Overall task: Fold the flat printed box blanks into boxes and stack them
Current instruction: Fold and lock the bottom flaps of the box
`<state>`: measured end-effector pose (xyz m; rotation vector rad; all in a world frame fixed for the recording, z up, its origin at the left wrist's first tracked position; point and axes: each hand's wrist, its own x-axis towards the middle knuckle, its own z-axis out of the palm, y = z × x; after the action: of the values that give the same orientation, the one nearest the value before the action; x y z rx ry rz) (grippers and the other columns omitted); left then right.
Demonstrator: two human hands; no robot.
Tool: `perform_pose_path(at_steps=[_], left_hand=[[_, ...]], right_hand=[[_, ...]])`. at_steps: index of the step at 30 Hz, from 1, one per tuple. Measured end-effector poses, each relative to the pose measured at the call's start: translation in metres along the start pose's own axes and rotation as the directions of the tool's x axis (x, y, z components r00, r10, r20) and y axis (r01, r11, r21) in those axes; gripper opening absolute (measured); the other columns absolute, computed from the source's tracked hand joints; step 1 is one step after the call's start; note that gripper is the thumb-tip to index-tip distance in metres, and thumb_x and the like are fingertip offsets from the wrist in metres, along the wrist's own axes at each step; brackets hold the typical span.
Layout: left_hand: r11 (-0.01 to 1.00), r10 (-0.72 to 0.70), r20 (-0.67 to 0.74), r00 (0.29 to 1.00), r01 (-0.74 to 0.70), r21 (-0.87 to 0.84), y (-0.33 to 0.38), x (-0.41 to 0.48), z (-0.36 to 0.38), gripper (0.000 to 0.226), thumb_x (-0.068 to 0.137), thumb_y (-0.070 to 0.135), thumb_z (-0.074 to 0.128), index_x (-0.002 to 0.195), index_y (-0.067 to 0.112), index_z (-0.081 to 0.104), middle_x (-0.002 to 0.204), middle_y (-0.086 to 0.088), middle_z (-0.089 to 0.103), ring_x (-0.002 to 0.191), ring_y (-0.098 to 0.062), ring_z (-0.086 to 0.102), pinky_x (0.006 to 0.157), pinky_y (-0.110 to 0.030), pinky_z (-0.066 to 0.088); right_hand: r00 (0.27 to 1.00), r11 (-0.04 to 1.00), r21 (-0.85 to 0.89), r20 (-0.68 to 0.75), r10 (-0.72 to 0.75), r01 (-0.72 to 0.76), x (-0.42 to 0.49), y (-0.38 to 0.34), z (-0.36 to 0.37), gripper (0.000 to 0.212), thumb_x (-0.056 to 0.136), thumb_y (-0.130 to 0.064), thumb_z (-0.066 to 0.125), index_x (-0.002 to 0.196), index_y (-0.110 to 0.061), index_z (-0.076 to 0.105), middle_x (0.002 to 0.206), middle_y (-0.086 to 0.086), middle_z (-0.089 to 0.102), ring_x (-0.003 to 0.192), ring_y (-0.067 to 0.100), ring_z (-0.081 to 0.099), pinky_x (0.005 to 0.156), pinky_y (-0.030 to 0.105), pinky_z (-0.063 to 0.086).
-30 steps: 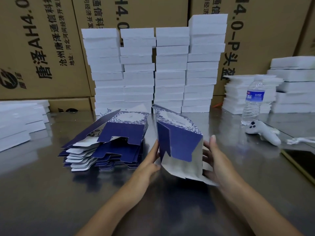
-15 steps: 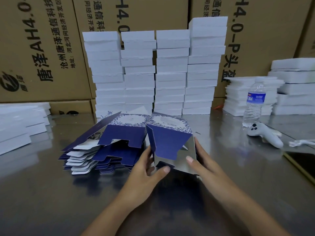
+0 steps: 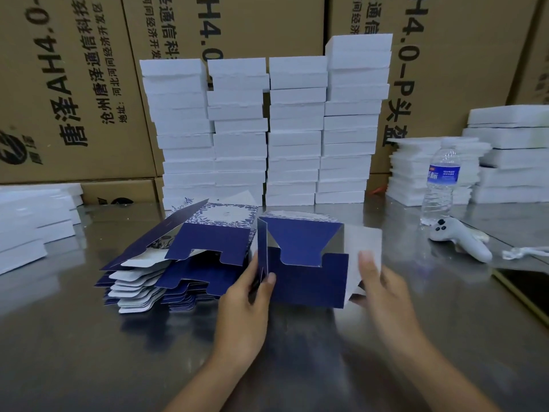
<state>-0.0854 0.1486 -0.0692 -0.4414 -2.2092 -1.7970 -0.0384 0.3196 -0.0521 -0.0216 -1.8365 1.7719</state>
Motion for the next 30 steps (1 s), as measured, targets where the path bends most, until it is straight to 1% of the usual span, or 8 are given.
perform_pose_path(at_steps=[2, 4, 7, 10, 13, 17, 22, 30], left_hand=[[0.999, -0.016, -0.038, 0.999, 0.015, -0.032, 0.000, 0.000, 0.003, 0.043, 0.095, 0.025, 0.051, 0.138, 0.022, 0.050, 0.112, 0.014, 0.069, 0.102, -0.001, 0.064, 0.094, -0.037, 0.052], [1.000, -0.012, -0.072, 0.997, 0.012, 0.001, -0.001, 0.001, 0.005, 0.039, 0.096, 0.026, 0.050, 0.135, 0.023, 0.054, 0.099, 0.017, 0.072, 0.093, -0.001, 0.066, 0.088, -0.038, 0.055], [0.996, 0.027, -0.117, 0.993, -0.017, 0.083, -0.005, 0.001, 0.008, 0.031, 0.097, 0.027, 0.049, 0.120, 0.013, 0.065, 0.076, 0.017, 0.071, 0.074, 0.001, 0.065, 0.070, -0.022, 0.054], [0.993, 0.041, -0.138, 0.990, -0.025, 0.117, -0.003, 0.001, 0.010, 0.025, 0.096, 0.021, 0.051, 0.111, 0.011, 0.068, 0.072, 0.018, 0.069, 0.071, 0.004, 0.064, 0.061, -0.014, 0.049], [0.989, 0.031, -0.139, 0.990, -0.010, 0.150, 0.001, 0.002, 0.013, 0.024, 0.095, 0.019, 0.054, 0.117, 0.022, 0.064, 0.089, 0.015, 0.070, 0.081, 0.011, 0.062, 0.067, -0.007, 0.047], [0.991, -0.012, -0.158, 0.987, 0.033, 0.133, 0.007, 0.005, 0.014, 0.020, 0.095, 0.020, 0.054, 0.114, 0.021, 0.060, 0.090, 0.015, 0.065, 0.086, 0.001, 0.061, 0.078, -0.023, 0.051], [0.986, 0.028, -0.179, 0.983, 0.003, 0.169, 0.008, 0.006, 0.019, 0.015, 0.095, 0.020, 0.054, 0.100, 0.009, 0.062, 0.071, 0.008, 0.058, 0.062, -0.001, 0.051, 0.052, -0.007, 0.036], [0.989, -0.089, -0.124, 0.988, 0.102, 0.108, 0.002, -0.001, 0.021, 0.023, 0.095, 0.028, 0.053, 0.113, 0.014, 0.052, 0.076, 0.004, 0.056, 0.063, -0.003, 0.052, 0.051, -0.011, 0.036]], right_hand=[[0.997, 0.993, -0.116, 0.074, -0.029, 0.037, -0.001, 0.005, 0.000, 0.020, 0.088, -0.021, 0.063, 0.096, -0.039, 0.069, 0.096, -0.020, 0.071, 0.089, -0.013, 0.060, 0.070, 0.009, 0.049], [0.997, 0.977, -0.210, 0.066, -0.028, 0.041, -0.003, 0.010, 0.001, 0.044, 0.081, -0.014, 0.071, 0.108, -0.044, 0.053, 0.107, -0.030, 0.060, 0.100, -0.017, 0.053, 0.078, 0.013, 0.048], [0.997, 0.955, -0.292, -0.061, 0.036, -0.052, -0.003, 0.016, 0.005, 0.046, 0.079, -0.022, 0.074, 0.111, -0.036, 0.044, 0.100, -0.019, 0.054, 0.086, -0.003, 0.057, 0.064, 0.015, 0.049], [0.966, 0.900, -0.353, -0.062, 0.249, -0.255, 0.000, 0.021, 0.002, 0.036, 0.082, -0.042, 0.067, 0.099, -0.017, 0.047, 0.075, 0.000, 0.063, 0.064, 0.015, 0.059, 0.064, 0.033, 0.049], [0.927, 0.912, -0.166, -0.033, 0.375, -0.375, 0.002, 0.022, 0.000, 0.028, 0.087, -0.034, 0.064, 0.088, -0.014, 0.045, 0.055, 0.004, 0.068, 0.043, 0.014, 0.057, 0.056, 0.030, 0.046], [0.896, 0.896, -0.008, -0.012, 0.444, -0.444, 0.002, 0.018, 0.002, 0.018, 0.093, -0.026, 0.056, 0.090, -0.009, 0.051, 0.064, 0.000, 0.072, 0.056, 0.015, 0.069, 0.055, 0.026, 0.049], [0.838, 0.837, 0.038, 0.045, 0.544, -0.545, 0.000, 0.010, 0.002, 0.033, 0.097, -0.034, 0.049, 0.091, -0.002, 0.058, 0.069, 0.008, 0.073, 0.054, 0.018, 0.068, 0.047, 0.023, 0.051], [0.837, 0.832, 0.099, 0.009, 0.548, -0.546, -0.001, 0.011, 0.004, 0.032, 0.097, -0.026, 0.052, 0.083, 0.003, 0.058, 0.057, 0.009, 0.068, 0.042, 0.010, 0.060, 0.041, 0.018, 0.047]])
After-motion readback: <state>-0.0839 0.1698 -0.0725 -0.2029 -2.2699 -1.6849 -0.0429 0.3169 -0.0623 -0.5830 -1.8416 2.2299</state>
